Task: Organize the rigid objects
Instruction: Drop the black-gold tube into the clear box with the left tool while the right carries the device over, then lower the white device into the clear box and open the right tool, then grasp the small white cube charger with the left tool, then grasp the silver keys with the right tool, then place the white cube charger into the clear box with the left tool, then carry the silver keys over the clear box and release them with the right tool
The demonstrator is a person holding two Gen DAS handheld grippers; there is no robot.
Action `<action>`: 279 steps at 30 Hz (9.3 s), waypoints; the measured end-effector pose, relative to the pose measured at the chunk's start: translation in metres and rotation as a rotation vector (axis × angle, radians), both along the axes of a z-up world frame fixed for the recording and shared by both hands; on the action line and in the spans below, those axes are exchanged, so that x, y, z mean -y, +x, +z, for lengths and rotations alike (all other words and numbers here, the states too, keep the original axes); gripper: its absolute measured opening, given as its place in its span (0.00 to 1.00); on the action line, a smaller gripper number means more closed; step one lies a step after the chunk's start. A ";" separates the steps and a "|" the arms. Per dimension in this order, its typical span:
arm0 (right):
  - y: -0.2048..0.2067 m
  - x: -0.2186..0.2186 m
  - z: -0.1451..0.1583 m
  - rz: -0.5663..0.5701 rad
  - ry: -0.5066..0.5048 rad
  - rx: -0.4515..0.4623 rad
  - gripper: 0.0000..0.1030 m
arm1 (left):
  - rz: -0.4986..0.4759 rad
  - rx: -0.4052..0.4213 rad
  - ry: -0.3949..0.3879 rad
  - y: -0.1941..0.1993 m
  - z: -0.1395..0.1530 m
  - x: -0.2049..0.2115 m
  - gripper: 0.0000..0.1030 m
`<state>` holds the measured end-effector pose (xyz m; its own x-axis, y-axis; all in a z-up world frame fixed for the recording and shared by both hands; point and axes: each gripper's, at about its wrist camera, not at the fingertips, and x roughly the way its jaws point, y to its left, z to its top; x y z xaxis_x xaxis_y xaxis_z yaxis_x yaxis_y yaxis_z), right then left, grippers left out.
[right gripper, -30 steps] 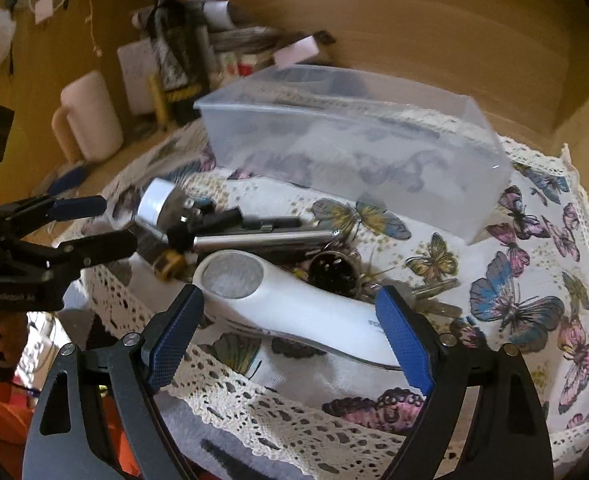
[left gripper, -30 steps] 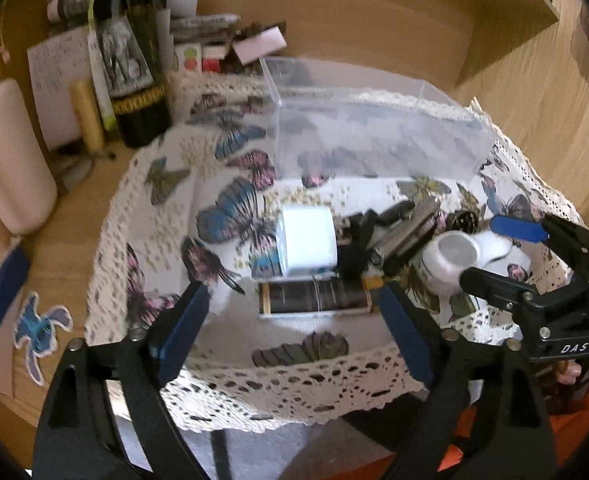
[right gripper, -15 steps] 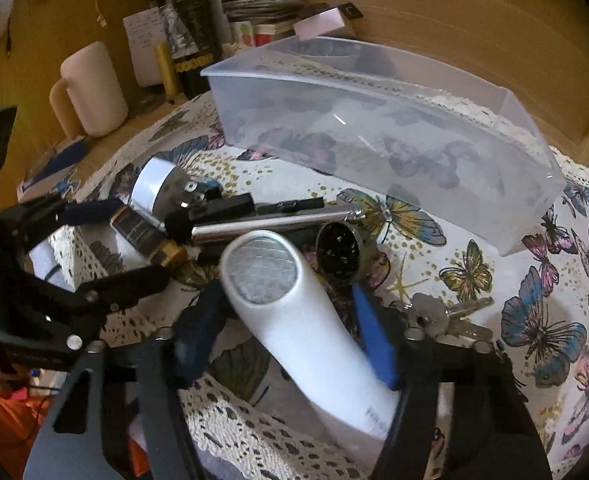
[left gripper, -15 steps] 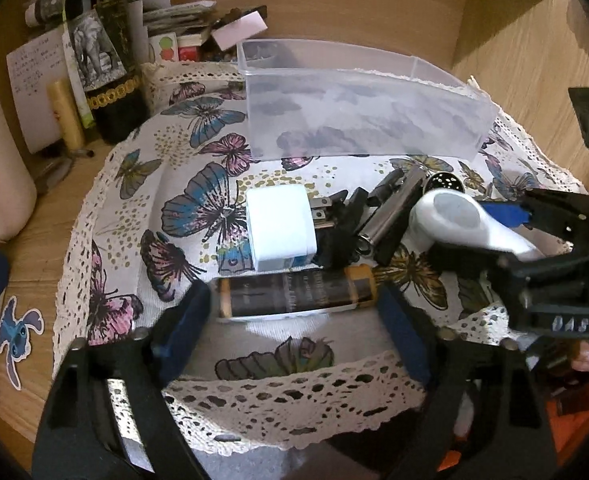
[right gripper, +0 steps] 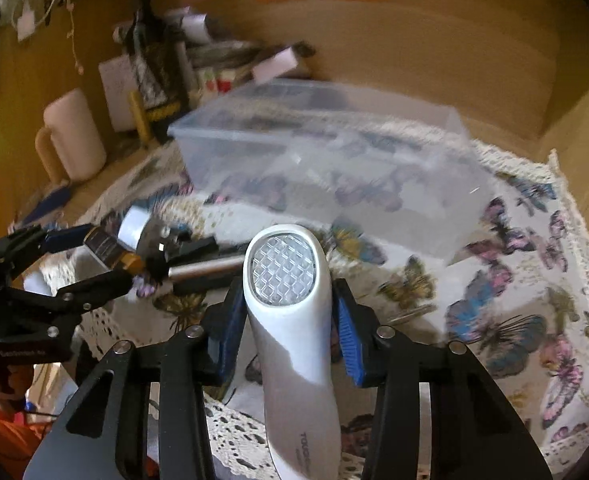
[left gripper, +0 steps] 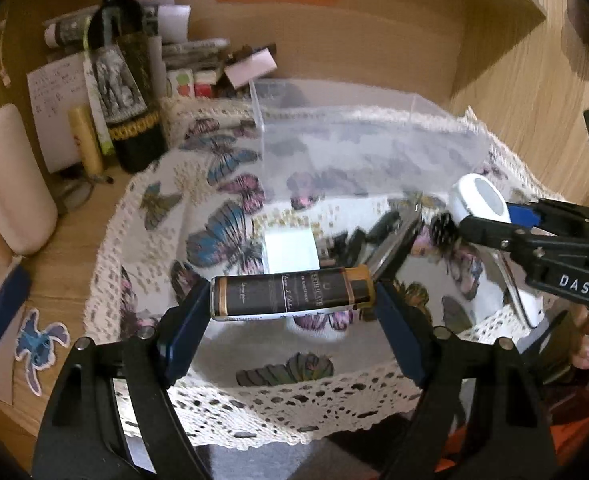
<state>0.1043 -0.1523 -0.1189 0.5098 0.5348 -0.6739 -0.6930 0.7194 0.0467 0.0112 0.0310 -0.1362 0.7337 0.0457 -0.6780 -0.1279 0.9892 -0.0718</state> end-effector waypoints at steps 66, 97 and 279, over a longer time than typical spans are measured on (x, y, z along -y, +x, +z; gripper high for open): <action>0.129 -0.040 0.025 -0.082 -0.016 0.022 0.29 | -0.136 -0.034 0.073 0.180 0.031 0.022 0.84; 0.049 0.013 0.055 -0.120 0.007 0.113 0.78 | -0.042 0.065 0.144 0.077 0.066 -0.010 0.99; 0.054 0.076 -0.037 -0.274 -0.048 -0.102 0.40 | -0.122 0.008 0.050 0.155 0.060 -0.002 0.35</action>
